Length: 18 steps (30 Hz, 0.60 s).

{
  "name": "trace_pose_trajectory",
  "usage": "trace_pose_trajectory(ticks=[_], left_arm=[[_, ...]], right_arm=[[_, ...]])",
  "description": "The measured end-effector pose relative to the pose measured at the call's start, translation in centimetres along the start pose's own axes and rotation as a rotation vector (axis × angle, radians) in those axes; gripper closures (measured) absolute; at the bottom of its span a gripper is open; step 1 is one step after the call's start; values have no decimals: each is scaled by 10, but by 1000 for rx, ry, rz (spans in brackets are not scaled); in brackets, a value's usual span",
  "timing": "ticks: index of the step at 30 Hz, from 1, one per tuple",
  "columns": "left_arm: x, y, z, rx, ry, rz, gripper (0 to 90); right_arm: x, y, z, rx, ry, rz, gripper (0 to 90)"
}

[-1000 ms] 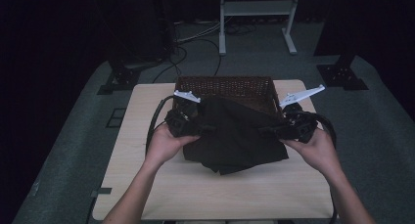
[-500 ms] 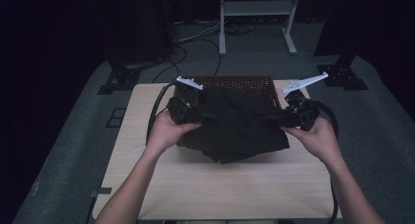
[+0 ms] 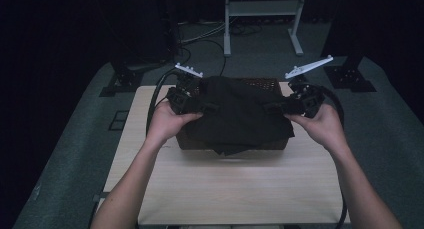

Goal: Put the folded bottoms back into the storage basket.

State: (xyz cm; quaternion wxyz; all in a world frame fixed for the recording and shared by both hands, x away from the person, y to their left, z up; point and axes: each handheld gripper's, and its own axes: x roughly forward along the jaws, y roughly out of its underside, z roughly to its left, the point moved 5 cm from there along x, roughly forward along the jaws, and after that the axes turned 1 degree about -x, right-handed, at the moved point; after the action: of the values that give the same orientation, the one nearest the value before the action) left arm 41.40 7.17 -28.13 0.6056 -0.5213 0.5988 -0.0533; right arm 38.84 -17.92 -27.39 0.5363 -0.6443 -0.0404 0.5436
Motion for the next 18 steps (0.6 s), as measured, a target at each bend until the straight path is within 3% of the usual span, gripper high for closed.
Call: trace_pose_trajectory(ticks=[13, 18], left_arm=[[-9, -19, 15, -29, -23, -19, 698], [-6, -27, 24, -36, -39, -13, 698]], right_arm=[[0, -27, -6, -13, 21, -7, 773], [6, -33, -16, 10, 19, -14, 773]])
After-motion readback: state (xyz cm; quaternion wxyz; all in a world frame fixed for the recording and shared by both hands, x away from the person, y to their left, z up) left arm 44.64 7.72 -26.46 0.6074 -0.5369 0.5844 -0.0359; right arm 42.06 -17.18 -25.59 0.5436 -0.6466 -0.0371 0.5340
